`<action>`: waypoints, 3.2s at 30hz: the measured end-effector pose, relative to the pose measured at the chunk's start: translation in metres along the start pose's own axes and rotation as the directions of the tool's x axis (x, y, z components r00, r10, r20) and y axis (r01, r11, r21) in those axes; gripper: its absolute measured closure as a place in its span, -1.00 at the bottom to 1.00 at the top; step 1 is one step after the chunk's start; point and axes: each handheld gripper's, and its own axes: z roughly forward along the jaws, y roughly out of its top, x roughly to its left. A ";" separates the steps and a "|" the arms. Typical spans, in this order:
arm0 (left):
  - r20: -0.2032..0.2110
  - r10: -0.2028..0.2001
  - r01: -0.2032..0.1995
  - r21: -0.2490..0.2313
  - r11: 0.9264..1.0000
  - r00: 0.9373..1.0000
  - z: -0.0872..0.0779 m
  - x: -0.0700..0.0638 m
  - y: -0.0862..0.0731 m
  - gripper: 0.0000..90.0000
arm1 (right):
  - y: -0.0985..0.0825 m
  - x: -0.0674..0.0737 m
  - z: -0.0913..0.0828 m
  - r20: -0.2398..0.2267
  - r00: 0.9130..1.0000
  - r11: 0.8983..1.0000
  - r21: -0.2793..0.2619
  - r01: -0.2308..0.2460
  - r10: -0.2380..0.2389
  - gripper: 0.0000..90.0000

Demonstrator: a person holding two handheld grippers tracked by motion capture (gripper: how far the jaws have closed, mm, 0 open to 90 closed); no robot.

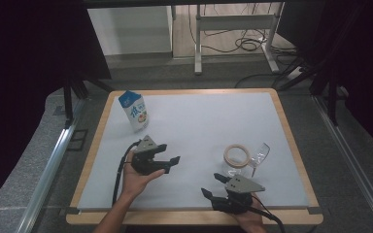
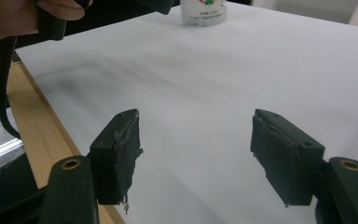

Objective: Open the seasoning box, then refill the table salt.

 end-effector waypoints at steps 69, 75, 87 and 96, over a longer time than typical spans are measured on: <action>-0.295 -0.166 0.127 -0.146 0.981 0.941 0.012 0.171 0.034 0.98 | -0.004 0.000 0.042 -0.004 0.999 0.997 0.075 0.034 -0.034 -0.27; -0.265 -0.139 0.104 -0.143 0.984 0.954 0.005 0.161 0.038 1.00 | -0.003 0.000 0.041 0.003 0.999 0.997 0.065 0.034 -0.034 -0.27; -0.121 -0.087 0.064 -0.183 0.981 0.989 -0.033 0.115 0.051 1.00 | -0.003 0.002 0.039 0.005 0.999 0.998 0.051 0.037 -0.037 -0.27; -0.026 -0.035 0.029 -0.195 0.980 0.999 -0.049 0.081 0.049 1.00 | -0.001 0.002 0.037 0.017 0.999 0.999 0.041 0.033 -0.034 -0.28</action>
